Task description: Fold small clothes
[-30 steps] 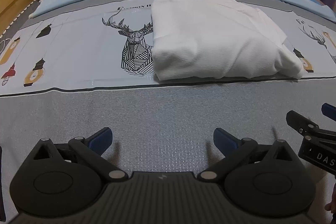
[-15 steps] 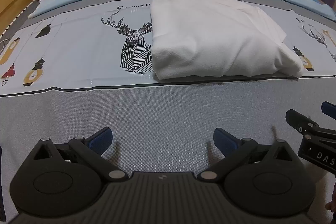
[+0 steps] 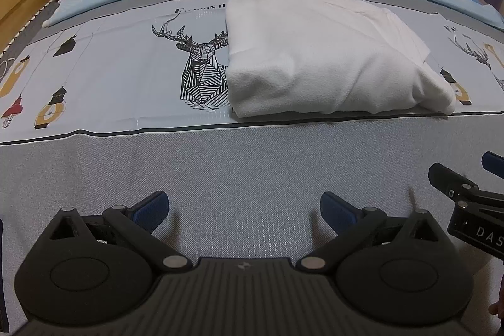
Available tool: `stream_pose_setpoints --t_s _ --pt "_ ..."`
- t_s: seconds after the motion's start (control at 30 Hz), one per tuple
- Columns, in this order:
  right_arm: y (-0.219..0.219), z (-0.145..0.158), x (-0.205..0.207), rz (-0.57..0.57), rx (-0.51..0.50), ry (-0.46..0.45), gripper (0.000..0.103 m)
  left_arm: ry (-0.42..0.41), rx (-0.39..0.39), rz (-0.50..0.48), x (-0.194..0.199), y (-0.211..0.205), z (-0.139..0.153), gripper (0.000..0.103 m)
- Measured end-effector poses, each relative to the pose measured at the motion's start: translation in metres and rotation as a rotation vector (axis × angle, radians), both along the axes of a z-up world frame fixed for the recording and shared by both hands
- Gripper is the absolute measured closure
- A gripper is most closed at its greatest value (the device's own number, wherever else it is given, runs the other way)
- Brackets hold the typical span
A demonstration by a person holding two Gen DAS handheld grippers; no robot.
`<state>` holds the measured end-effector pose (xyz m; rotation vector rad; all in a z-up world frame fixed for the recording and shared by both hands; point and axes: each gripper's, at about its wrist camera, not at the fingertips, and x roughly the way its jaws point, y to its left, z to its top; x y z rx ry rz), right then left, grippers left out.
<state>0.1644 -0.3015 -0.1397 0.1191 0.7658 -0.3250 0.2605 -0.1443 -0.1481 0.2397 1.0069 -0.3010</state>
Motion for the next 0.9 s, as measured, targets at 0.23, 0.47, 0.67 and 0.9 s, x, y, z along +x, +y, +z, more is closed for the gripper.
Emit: stream_pose_setpoints --t_s 0.23,0.47,0.67,0.9 --pt "-0.0015 0.0000 0.0002 0.003 0.009 0.005 0.013 -0.001 0.003 -0.005 -0.0010 0.0000 -0.0009 0.001" --pt "-0.0033 0.0000 0.0001 -0.005 0.017 0.009 0.009 0.002 0.003 -0.010 -0.0011 -0.0002 -0.0016 0.001" --pt "-0.0030 0.0006 -0.0002 0.001 0.017 0.007 0.009 0.002 0.004 -0.014 -0.0007 -0.0003 -0.0016 0.001" --pt "-0.0025 0.0009 -0.0001 0.004 0.015 0.006 0.009 0.000 0.009 -0.018 -0.0011 -0.0003 -0.0020 0.001"
